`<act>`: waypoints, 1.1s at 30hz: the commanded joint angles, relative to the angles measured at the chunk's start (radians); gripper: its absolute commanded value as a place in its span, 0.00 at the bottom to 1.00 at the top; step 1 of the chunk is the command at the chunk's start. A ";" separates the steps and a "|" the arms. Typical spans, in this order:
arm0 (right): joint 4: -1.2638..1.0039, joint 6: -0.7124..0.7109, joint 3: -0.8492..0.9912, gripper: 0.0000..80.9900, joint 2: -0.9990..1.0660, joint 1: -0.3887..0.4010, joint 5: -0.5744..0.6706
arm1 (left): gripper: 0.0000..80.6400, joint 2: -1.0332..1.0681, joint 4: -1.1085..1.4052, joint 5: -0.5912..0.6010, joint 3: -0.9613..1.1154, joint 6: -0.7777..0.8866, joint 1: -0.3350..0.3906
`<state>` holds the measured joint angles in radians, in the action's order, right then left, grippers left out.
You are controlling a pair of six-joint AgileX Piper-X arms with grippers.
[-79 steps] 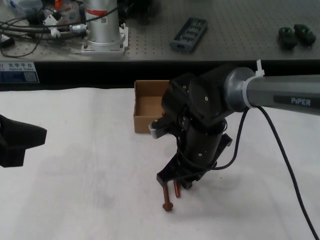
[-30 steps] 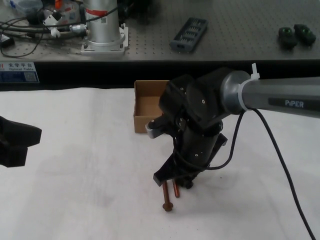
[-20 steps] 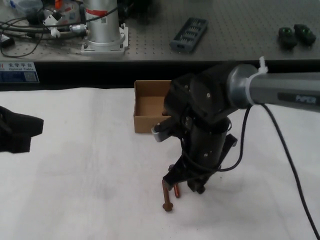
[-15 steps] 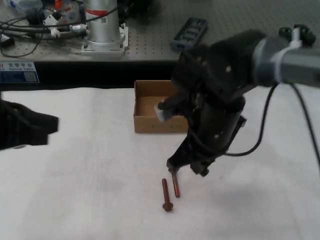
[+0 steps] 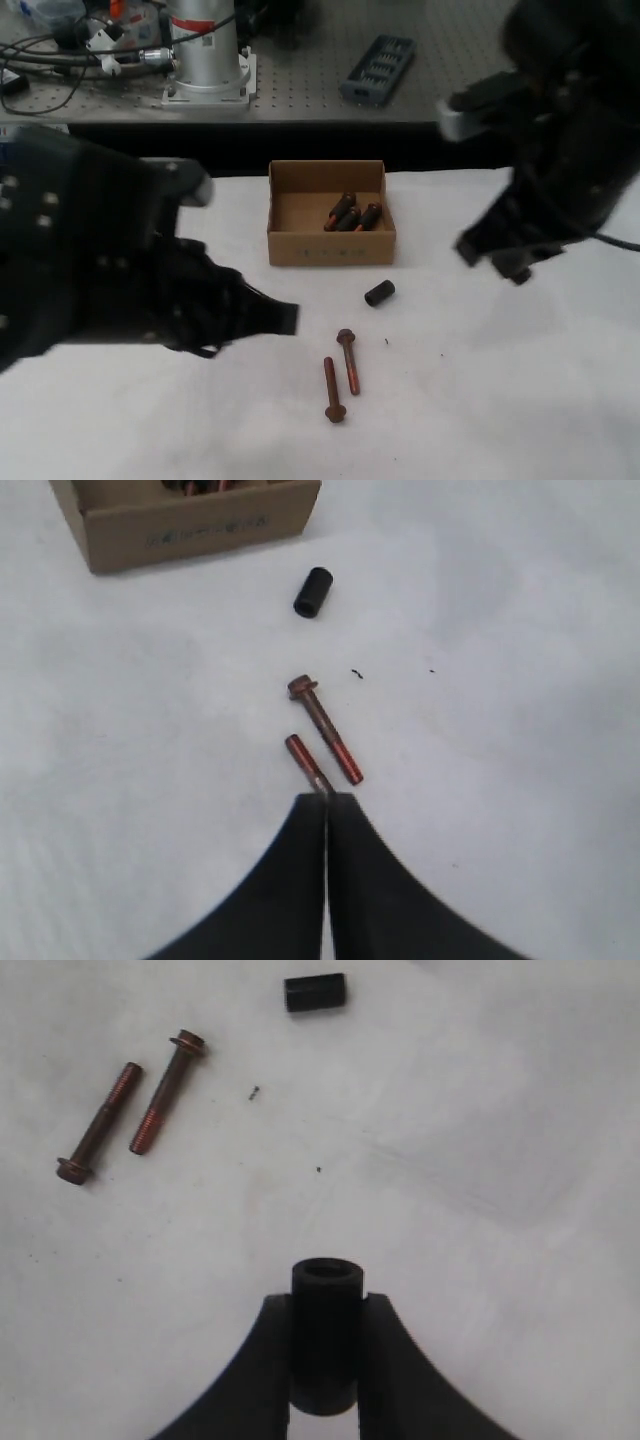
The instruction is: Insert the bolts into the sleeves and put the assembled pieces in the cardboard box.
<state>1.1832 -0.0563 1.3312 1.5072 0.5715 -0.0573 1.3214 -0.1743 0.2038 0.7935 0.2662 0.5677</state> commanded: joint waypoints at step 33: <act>0.016 0.015 -0.318 0.03 -0.496 -0.083 0.037 | 0.32 0.612 -0.175 -0.182 0.492 0.315 0.130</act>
<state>1.2003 -0.0427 1.0119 1.0200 0.4955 -0.0335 1.9300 -0.3397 0.0464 1.2707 0.5507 0.6943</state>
